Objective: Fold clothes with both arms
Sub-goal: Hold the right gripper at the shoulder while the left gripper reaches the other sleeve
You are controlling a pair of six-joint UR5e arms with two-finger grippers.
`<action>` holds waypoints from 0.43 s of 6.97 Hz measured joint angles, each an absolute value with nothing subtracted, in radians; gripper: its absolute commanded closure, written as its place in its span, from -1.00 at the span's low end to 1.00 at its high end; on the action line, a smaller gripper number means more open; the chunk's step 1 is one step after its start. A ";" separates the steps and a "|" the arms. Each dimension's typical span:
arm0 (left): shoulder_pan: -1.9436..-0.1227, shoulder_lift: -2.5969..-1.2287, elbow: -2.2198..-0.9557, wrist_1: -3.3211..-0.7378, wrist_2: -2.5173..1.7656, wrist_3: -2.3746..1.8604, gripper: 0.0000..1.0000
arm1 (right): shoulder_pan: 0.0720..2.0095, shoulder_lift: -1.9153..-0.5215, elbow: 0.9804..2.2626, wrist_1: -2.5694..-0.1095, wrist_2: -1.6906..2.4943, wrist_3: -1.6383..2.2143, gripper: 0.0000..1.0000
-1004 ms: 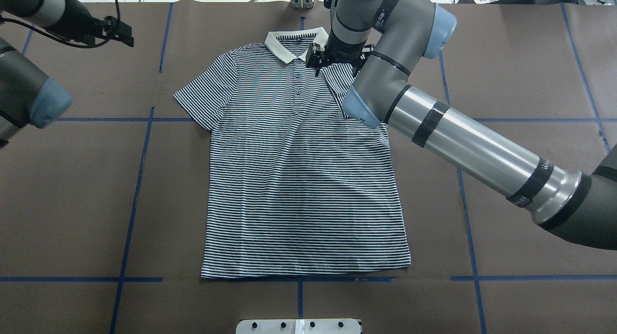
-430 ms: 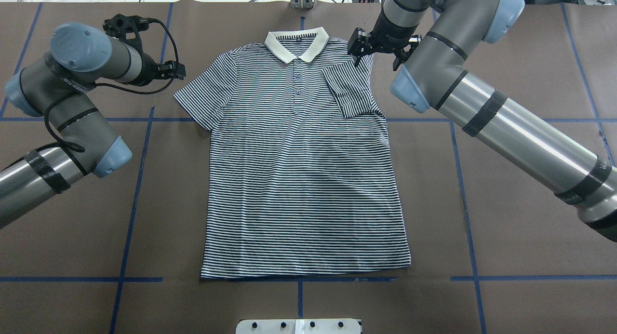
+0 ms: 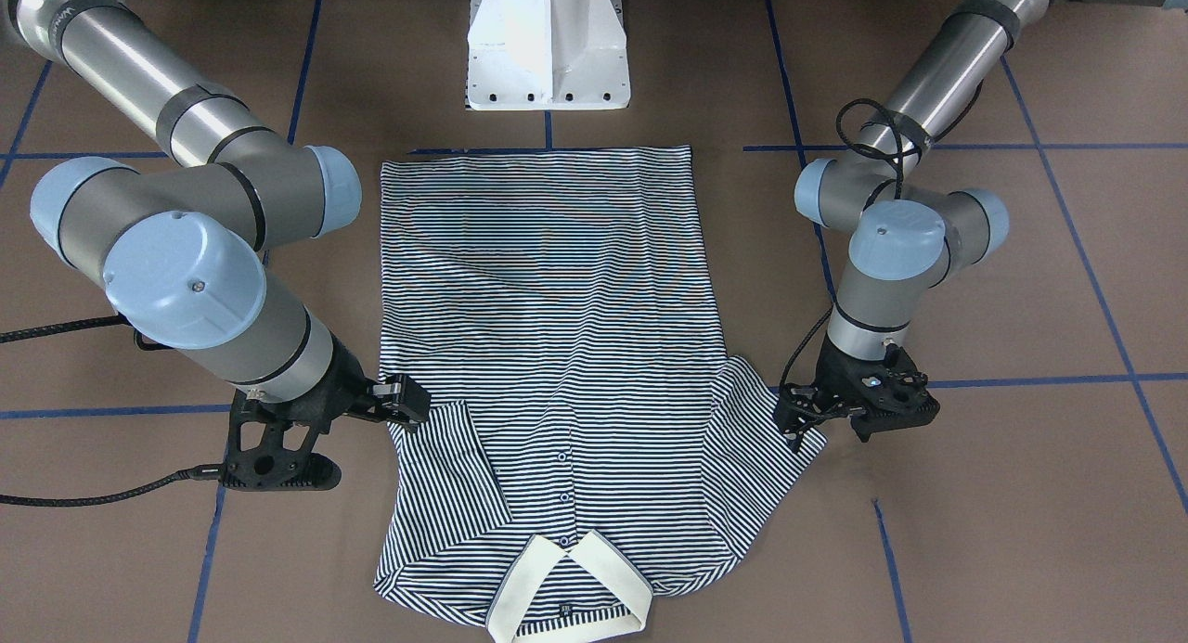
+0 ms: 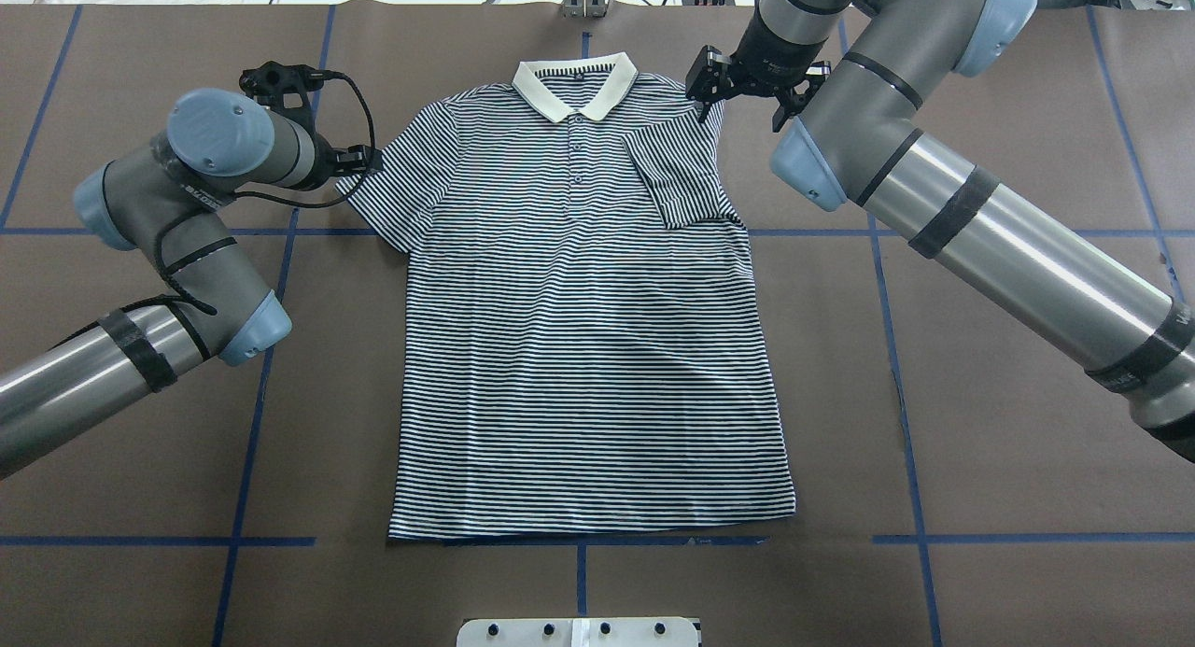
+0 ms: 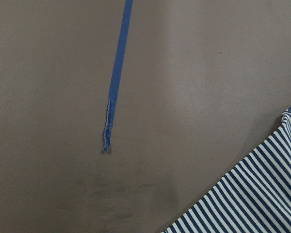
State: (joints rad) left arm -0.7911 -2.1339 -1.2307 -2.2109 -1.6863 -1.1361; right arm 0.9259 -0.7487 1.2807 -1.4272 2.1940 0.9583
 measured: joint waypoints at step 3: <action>-0.777 -2.142 -1.216 -2.213 -1.671 -1.133 -0.25 | 0.926 -0.750 1.280 -1.424 2.191 0.958 -1.00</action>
State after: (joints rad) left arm -0.7769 -2.1421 -1.2156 -2.2134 -1.6710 -1.1325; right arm 0.9256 -0.7504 1.2800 -1.4242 2.1908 0.9584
